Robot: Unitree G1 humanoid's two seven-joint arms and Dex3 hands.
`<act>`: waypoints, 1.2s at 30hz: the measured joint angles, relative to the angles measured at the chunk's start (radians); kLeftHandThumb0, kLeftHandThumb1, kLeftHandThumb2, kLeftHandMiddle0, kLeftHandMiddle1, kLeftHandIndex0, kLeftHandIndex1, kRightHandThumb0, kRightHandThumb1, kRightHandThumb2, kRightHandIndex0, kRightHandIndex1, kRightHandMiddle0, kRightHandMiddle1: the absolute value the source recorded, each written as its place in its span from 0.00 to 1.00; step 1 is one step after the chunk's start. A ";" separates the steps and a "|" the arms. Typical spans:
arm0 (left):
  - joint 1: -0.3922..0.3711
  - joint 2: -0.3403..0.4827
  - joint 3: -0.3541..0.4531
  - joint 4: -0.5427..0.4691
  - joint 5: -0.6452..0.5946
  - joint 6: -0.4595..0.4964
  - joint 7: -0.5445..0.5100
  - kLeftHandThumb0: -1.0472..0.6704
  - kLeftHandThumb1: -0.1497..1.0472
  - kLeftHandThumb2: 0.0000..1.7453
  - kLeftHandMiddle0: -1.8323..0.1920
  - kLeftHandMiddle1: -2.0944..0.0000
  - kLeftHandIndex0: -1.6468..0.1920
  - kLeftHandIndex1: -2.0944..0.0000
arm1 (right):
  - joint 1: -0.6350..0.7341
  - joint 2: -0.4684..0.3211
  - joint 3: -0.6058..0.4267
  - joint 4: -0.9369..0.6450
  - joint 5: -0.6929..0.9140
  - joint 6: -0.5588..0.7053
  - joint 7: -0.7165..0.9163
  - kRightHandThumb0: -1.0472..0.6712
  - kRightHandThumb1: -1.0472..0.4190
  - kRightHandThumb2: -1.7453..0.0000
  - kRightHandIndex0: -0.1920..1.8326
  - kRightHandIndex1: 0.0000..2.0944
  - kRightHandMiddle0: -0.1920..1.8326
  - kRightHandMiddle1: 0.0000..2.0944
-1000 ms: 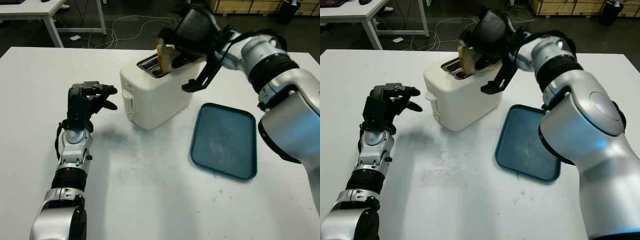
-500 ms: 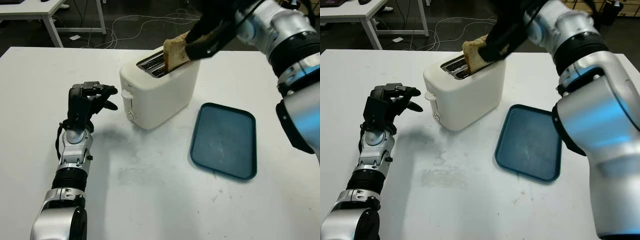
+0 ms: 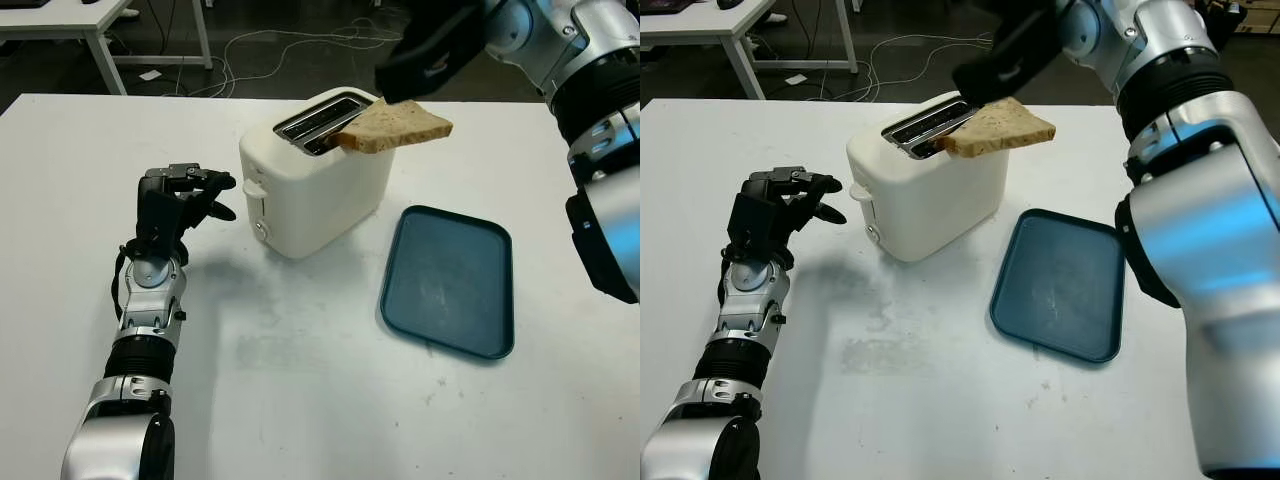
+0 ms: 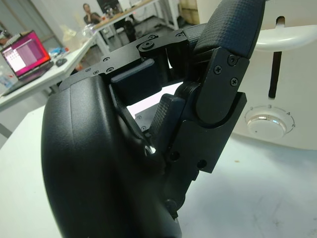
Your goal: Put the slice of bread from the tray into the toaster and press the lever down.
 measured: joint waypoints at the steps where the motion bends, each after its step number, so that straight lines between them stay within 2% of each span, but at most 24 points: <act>1: 0.000 0.000 0.000 0.000 0.000 0.000 0.000 0.00 0.81 0.00 0.13 0.68 0.04 0.83 | 0.005 -0.004 0.001 -0.004 0.000 -0.003 0.015 0.16 0.25 1.00 0.28 0.37 0.46 0.01; 5: 0.000 -0.002 0.000 0.000 0.000 0.000 0.000 0.00 0.81 0.00 0.13 0.68 0.04 0.83 | 0.029 -0.048 -0.016 -0.045 0.007 -0.044 0.029 0.14 0.26 1.00 0.25 0.36 0.42 0.00; 8: 0.000 -0.003 0.000 -0.001 0.000 0.001 0.000 0.00 0.82 0.00 0.13 0.68 0.04 0.83 | 0.073 -0.104 -0.073 -0.107 0.051 -0.103 0.001 0.16 0.26 1.00 0.22 0.34 0.38 0.00; 13: 0.001 -0.004 0.001 -0.002 0.000 0.002 0.000 0.00 0.81 0.00 0.13 0.68 0.04 0.84 | 0.214 -0.246 -0.163 -0.285 0.081 -0.192 -0.088 0.14 0.25 1.00 0.16 0.32 0.33 0.00; 16: 0.002 -0.004 0.001 -0.001 -0.001 0.002 -0.001 0.00 0.81 0.00 0.13 0.68 0.04 0.84 | 0.384 -0.337 -0.255 -0.472 0.138 -0.198 -0.099 0.19 0.26 1.00 0.17 0.23 0.29 0.00; 19: 0.002 -0.004 0.001 0.000 -0.001 0.002 -0.001 0.00 0.80 0.00 0.13 0.69 0.04 0.84 | 0.609 -0.410 -0.374 -0.692 0.188 -0.198 -0.130 0.20 0.25 1.00 0.19 0.14 0.28 0.00; 22: 0.002 -0.005 0.001 0.001 -0.001 0.002 -0.001 0.00 0.81 0.00 0.13 0.69 0.04 0.85 | 0.840 -0.448 -0.495 -0.900 0.190 -0.178 -0.190 0.19 0.21 0.99 0.16 0.08 0.21 0.00; 25: 0.002 -0.005 0.001 0.003 0.000 0.002 -0.001 0.00 0.81 0.00 0.13 0.69 0.04 0.84 | 1.067 -0.452 -0.618 -1.102 0.131 -0.121 -0.263 0.14 0.17 0.99 0.14 0.05 0.17 0.00; 28: 0.002 -0.005 -0.001 0.004 0.001 0.002 -0.001 0.00 0.81 0.00 0.13 0.69 0.04 0.84 | 1.213 -0.414 -0.661 -1.174 0.007 -0.096 -0.432 0.13 0.18 1.00 0.15 0.04 0.17 0.00; 31: 0.002 -0.005 -0.001 0.004 0.000 0.002 -0.002 0.00 0.81 0.00 0.13 0.69 0.04 0.85 | 1.278 -0.335 -0.639 -1.153 -0.079 -0.080 -0.591 0.12 0.18 1.00 0.16 0.03 0.16 0.00; 36: 0.002 -0.009 -0.002 0.005 0.000 0.001 -0.004 0.00 0.81 0.00 0.13 0.69 0.04 0.84 | 1.257 -0.216 -0.571 -1.006 -0.137 -0.030 -0.797 0.17 0.15 0.99 0.19 0.03 0.20 0.01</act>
